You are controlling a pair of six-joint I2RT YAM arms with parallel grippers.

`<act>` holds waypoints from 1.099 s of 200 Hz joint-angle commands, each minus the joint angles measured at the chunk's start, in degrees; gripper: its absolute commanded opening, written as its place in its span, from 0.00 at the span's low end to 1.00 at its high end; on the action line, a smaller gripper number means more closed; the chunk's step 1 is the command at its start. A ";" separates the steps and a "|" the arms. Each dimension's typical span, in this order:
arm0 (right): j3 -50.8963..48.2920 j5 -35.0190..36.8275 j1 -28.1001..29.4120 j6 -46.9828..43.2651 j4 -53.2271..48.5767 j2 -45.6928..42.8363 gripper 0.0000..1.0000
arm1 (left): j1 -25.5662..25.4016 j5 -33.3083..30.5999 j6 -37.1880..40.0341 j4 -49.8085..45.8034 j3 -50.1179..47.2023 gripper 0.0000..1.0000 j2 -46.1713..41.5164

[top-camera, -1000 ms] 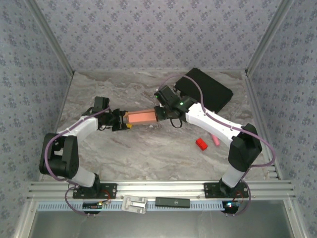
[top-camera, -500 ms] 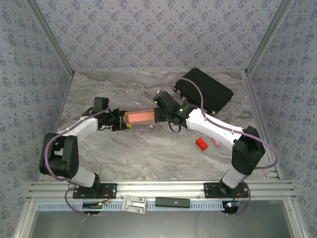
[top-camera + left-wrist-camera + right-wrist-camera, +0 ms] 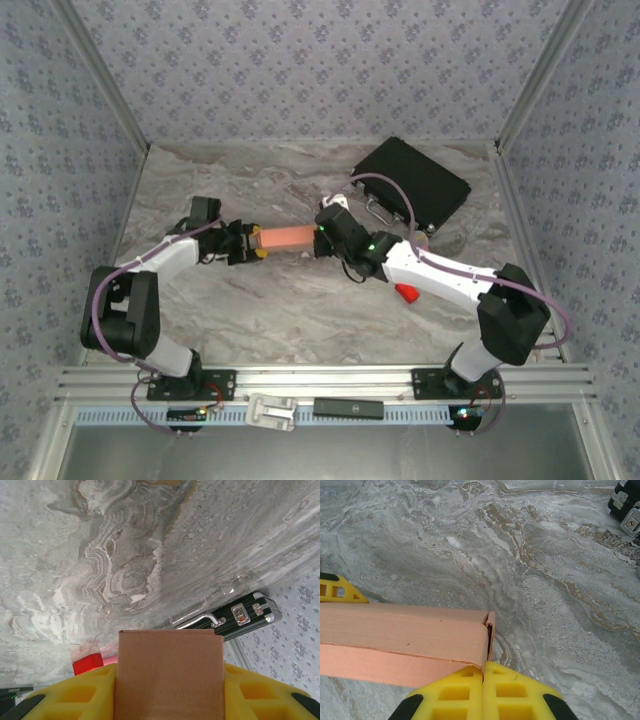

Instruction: Fold the paper box

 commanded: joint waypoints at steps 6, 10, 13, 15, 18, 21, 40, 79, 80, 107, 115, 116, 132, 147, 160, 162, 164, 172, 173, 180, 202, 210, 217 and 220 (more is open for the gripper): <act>-4.49 2.95 1.67 -1.80 7.81 -1.48 0.00 | 0.13 2.52 -3.22 3.20 0.17 0.12 0.25; -5.12 3.29 1.81 -1.90 8.58 -1.50 0.00 | 0.13 2.56 -3.25 3.19 0.22 0.12 0.26; -5.55 3.53 1.95 -1.94 9.32 -1.53 0.00 | 0.18 2.52 -3.40 3.31 0.27 0.12 0.16; -5.87 3.85 2.08 -2.05 9.78 -1.64 0.00 | 0.12 2.52 -3.47 3.40 0.31 0.12 0.18; -6.54 4.32 2.29 -2.30 10.63 -1.67 0.00 | 0.13 2.58 -3.54 3.49 0.31 0.12 0.17; -7.22 4.71 2.48 -2.61 11.63 -1.86 0.00 | 0.08 2.59 -3.65 3.64 0.32 0.12 0.12; -11.71 7.95 4.25 -4.44 18.77 -2.59 0.00 | 0.08 2.78 -4.31 4.26 0.46 0.12 0.03; -19.21 12.35 5.82 -5.66 32.56 -1.01 0.00 | 0.01 2.98 -5.74 5.41 0.55 0.11 -0.85; -19.45 12.37 5.82 -5.65 33.11 -0.99 0.00 | 0.03 2.97 -5.78 5.43 0.53 0.11 -0.91; -22.96 13.92 5.81 -3.93 42.20 1.59 0.00 | -0.08 3.05 -6.70 6.53 0.21 0.10 -1.33; -23.25 14.48 6.05 -3.54 43.52 2.20 0.00 | -0.16 2.96 -6.86 6.68 0.20 0.10 -1.44; -23.27 14.49 6.11 -3.53 43.69 2.24 0.00 | -0.15 3.00 -6.91 6.68 0.17 0.10 -1.42; -22.77 15.06 6.41 -3.69 44.63 3.75 0.00 | -0.13 3.08 -7.30 7.22 0.16 0.10 -1.48; -21.87 15.37 6.66 -4.13 43.77 4.48 0.00 | -0.13 3.00 -7.37 7.30 0.20 0.09 -1.44; -21.35 15.50 6.69 -3.43 41.70 3.66 0.00 | 0.08 2.70 -7.06 7.22 0.20 0.09 -1.36; -21.25 15.69 6.69 -3.26 41.36 3.37 0.00 | 0.12 2.74 -7.00 7.17 0.16 0.09 -1.35; -21.23 15.79 6.69 -2.98 41.08 3.06 0.00 | 0.18 2.79 -6.96 7.18 0.22 0.09 -1.32; -20.96 16.46 6.70 -1.87 38.25 1.52 0.00 | 0.26 2.85 -6.53 6.97 0.24 0.09 -1.05; -20.94 16.58 6.69 -1.82 37.98 1.37 0.00 | 0.29 2.86 -6.48 6.87 0.28 0.09 -1.05; -20.41 17.26 6.67 -1.35 35.52 -0.10 0.01 | 0.48 2.95 -6.06 6.50 0.52 0.09 -0.97; -18.76 18.70 6.37 -0.21 27.94 -5.23 0.10 | 1.00 2.78 -4.44 4.24 1.50 0.08 -0.72; -18.26 18.65 6.13 -0.02 25.96 -6.85 0.19 | 1.10 2.63 -4.31 3.95 1.68 0.08 -0.57; -18.04 17.91 5.94 0.06 24.70 -8.19 0.27 | 1.18 2.60 -4.17 3.85 1.88 0.08 -0.52; -17.82 17.64 5.72 0.29 24.05 -8.60 0.30 | 1.12 2.58 -4.08 3.61 1.98 0.07 -0.39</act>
